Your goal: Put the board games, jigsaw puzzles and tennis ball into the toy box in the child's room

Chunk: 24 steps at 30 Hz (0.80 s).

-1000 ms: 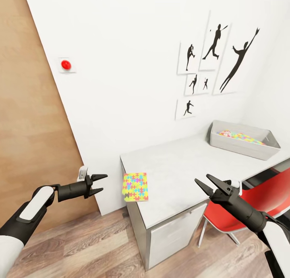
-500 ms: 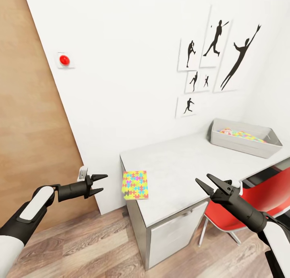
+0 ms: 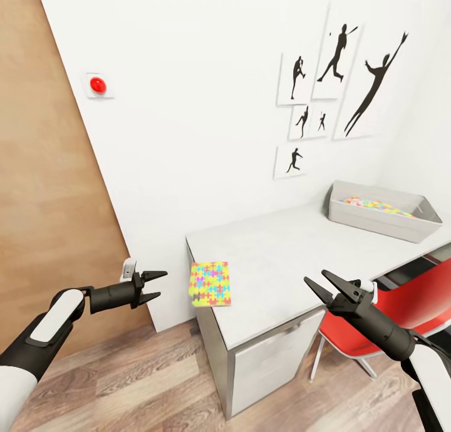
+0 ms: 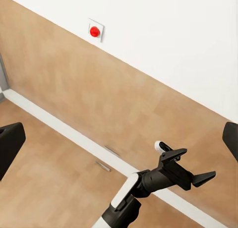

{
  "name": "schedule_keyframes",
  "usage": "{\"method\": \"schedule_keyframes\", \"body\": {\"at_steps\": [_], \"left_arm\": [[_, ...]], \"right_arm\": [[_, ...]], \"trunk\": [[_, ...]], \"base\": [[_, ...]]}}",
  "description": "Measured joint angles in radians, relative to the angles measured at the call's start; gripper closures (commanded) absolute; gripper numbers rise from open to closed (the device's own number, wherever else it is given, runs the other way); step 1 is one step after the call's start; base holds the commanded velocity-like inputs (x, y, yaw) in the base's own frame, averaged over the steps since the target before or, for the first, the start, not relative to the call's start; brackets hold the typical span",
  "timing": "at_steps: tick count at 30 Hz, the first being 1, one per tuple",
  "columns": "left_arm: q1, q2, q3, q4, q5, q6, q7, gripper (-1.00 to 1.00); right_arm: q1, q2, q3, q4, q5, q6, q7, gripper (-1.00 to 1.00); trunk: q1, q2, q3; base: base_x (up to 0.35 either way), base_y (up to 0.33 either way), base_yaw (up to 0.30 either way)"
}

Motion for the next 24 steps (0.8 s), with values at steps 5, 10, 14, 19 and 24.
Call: {"method": "schedule_keyframes", "body": {"at_steps": [5, 10, 14, 19, 24], "left_arm": [[0.0, 0.0, 0.0, 0.0, 0.001, 0.0, 0.0, -1.0], [0.0, 0.0, 0.0, 0.0, 0.001, 0.0, -0.001, -1.0], [0.0, 0.001, 0.0, 0.0, 0.001, 0.0, -0.002, -1.0], [0.0, 0.002, 0.0, 0.0, 0.001, 0.0, -0.002, -1.0], [0.0, 0.002, 0.0, 0.0, 0.001, 0.0, -0.002, -1.0]], "right_arm": [[0.0, 0.0, -0.001, 0.0, 0.0, -0.001, 0.0, -1.0], [0.0, 0.0, -0.001, 0.0, 0.0, -0.001, 0.0, -1.0], [0.0, 0.001, -0.001, 0.0, 0.0, -0.002, 0.0, -1.0], [0.0, 0.001, -0.001, 0.0, 0.0, -0.002, 0.0, -1.0], [0.0, 0.001, -0.001, 0.0, 0.0, -0.002, 0.0, -1.0]], "trunk": [[0.019, -0.035, -0.016], [0.038, -0.07, -0.031], [0.054, -0.098, -0.044], [0.073, -0.133, -0.06], [0.092, -0.168, -0.075]], "base": [[0.0, 0.0, 0.0], [0.0, 0.0, 0.0], [0.0, 0.0, 0.0], [0.0, 0.0, 0.0], [0.0, 0.0, 0.0]]}}
